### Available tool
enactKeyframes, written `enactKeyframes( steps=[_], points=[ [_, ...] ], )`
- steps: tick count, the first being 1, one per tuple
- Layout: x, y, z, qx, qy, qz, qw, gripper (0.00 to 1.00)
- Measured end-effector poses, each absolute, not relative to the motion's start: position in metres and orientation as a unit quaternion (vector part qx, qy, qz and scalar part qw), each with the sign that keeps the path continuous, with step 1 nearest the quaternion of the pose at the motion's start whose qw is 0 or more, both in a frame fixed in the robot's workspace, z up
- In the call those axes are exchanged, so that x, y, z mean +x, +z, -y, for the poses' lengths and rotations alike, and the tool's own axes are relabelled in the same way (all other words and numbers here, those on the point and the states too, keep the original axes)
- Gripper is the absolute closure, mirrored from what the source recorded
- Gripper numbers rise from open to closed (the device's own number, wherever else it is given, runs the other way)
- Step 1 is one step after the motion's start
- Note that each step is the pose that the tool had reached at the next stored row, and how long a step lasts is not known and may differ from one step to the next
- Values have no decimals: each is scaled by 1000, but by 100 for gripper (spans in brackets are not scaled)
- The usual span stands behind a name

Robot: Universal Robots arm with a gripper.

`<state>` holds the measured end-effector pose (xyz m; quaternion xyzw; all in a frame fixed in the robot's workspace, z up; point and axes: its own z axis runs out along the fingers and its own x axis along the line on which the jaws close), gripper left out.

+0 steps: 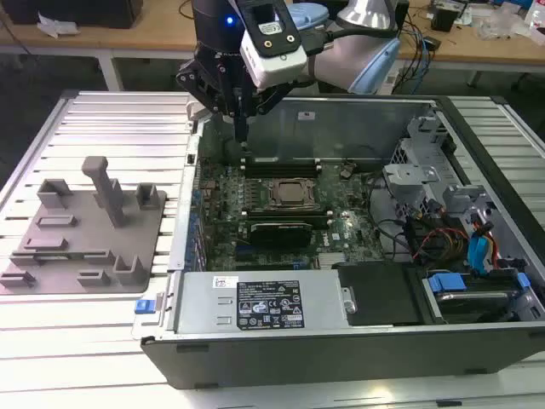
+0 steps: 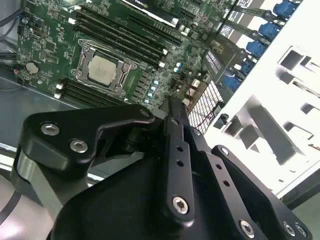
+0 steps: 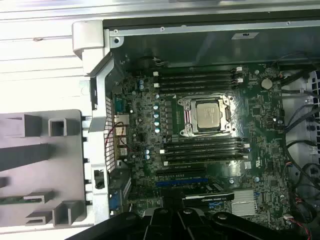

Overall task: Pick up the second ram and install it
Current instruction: 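Reach for the second ram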

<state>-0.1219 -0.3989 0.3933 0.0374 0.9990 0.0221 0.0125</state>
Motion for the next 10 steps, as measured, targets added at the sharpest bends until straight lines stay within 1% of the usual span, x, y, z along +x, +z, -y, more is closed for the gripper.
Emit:
enactKeyframes(
  steps=[10],
  points=[
    [-126,393,399,37,22,-999,12,92]
  ],
)
